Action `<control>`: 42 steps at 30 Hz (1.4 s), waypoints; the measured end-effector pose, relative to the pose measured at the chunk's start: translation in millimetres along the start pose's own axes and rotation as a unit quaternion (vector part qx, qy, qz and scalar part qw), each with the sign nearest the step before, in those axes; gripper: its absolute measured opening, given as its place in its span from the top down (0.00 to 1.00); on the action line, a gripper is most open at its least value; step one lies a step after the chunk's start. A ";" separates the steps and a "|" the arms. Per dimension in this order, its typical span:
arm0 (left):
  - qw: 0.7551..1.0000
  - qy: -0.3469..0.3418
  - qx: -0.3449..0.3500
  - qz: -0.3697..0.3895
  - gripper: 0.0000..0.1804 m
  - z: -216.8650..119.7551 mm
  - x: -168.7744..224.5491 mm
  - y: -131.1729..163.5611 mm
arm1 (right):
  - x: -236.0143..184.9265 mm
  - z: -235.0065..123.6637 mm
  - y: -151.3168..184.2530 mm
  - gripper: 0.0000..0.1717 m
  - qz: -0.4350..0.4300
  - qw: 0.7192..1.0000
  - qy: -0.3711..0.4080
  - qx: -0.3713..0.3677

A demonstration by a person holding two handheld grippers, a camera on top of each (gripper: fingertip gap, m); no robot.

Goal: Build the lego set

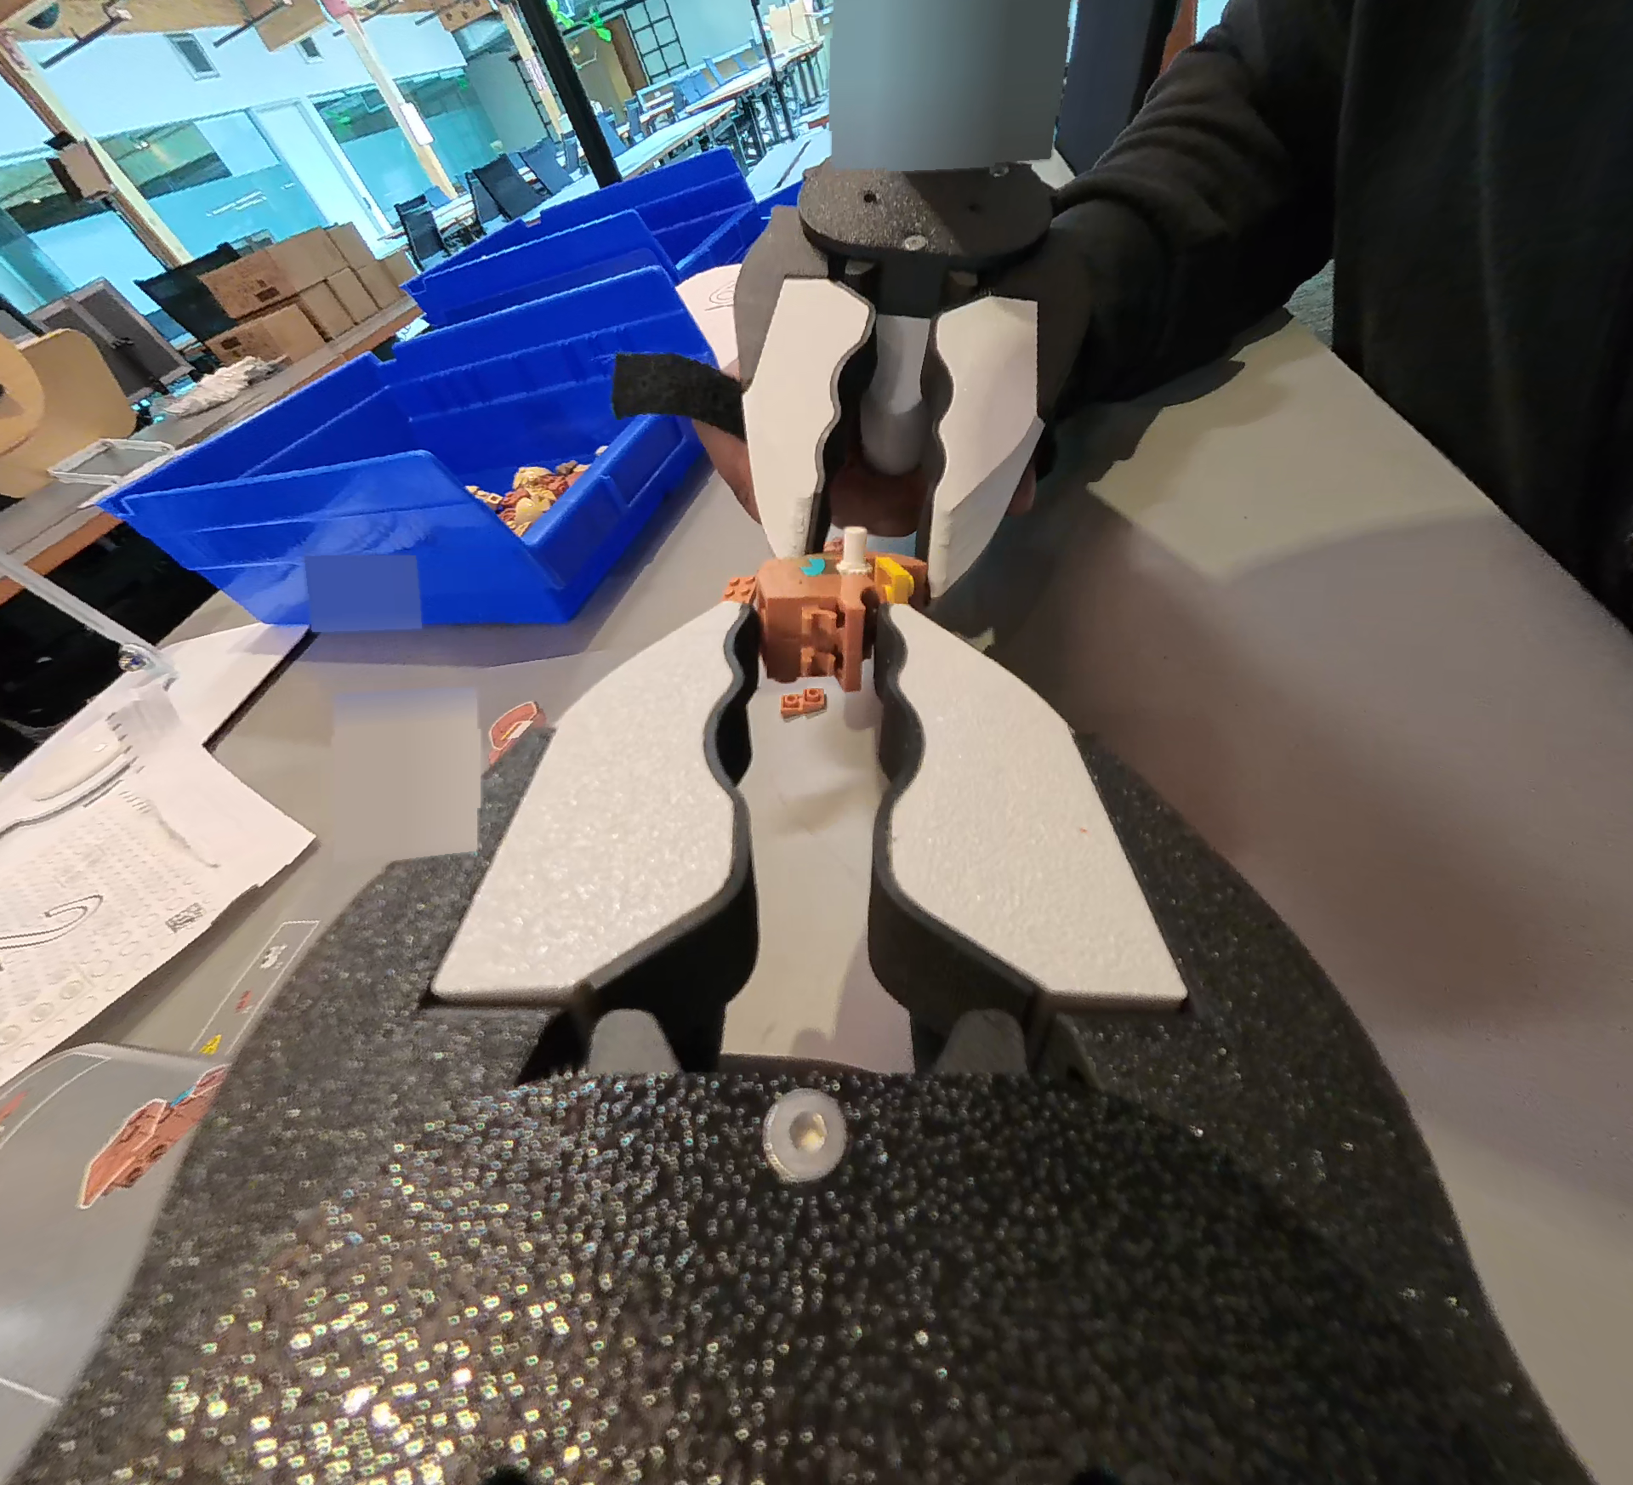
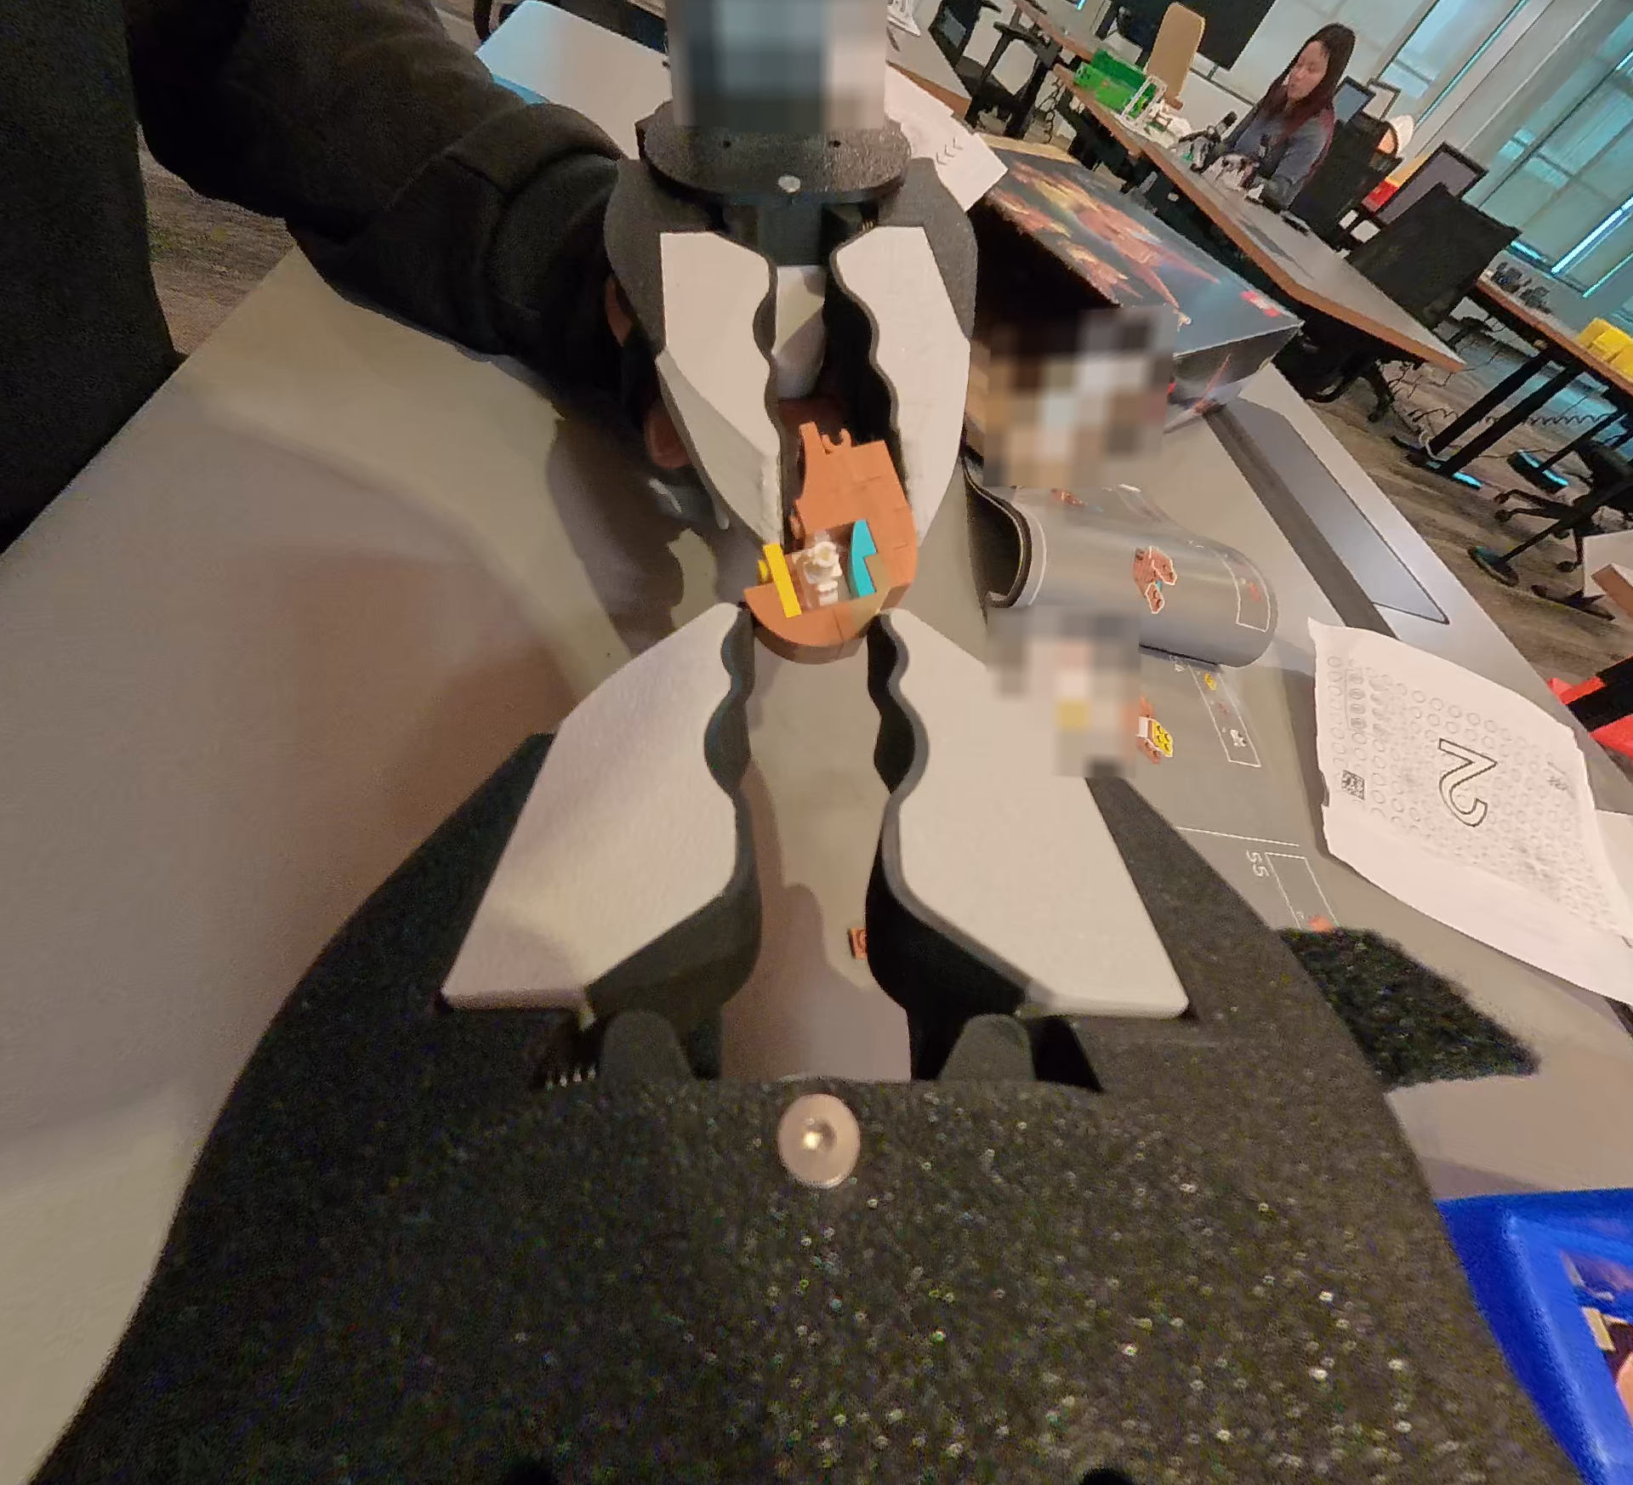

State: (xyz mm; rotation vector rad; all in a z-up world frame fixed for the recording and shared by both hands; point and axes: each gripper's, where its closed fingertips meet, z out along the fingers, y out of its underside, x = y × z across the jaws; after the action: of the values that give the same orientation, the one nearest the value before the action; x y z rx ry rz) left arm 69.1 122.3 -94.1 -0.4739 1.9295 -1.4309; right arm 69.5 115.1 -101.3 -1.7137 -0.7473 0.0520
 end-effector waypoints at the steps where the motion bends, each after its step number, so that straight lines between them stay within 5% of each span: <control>1: 1.000 0.001 0.000 0.000 0.87 0.2 0.3 0.3 | -0.3 -0.1 -0.1 0.85 -0.002 1.000 0.000 0.000; 21: 1.000 -0.004 0.007 -0.013 0.87 0.6 -2.4 -0.8 | 2.8 0.2 2.3 0.86 0.013 1.000 -0.002 -0.002; 30: 0.992 -0.022 0.070 -0.106 0.87 -3.7 -20.5 -15.0 | 20.1 -2.2 -3.5 0.86 0.063 0.996 0.052 0.028; 36: 0.964 -0.037 0.101 -0.245 0.87 -5.1 -39.4 -16.8 | 31.5 -4.7 -0.3 0.84 0.006 0.993 0.113 0.020; 42: 0.878 -0.005 0.123 -0.462 0.87 3.2 -45.0 -8.6 | 49.0 -11.5 3.2 0.84 -0.182 0.957 0.228 -0.010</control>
State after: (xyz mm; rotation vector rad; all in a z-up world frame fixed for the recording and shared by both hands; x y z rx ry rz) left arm 102.1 146.2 -72.9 -1.3935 1.4956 -2.1966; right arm 114.5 129.4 -83.7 -1.5011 -0.7003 -0.5878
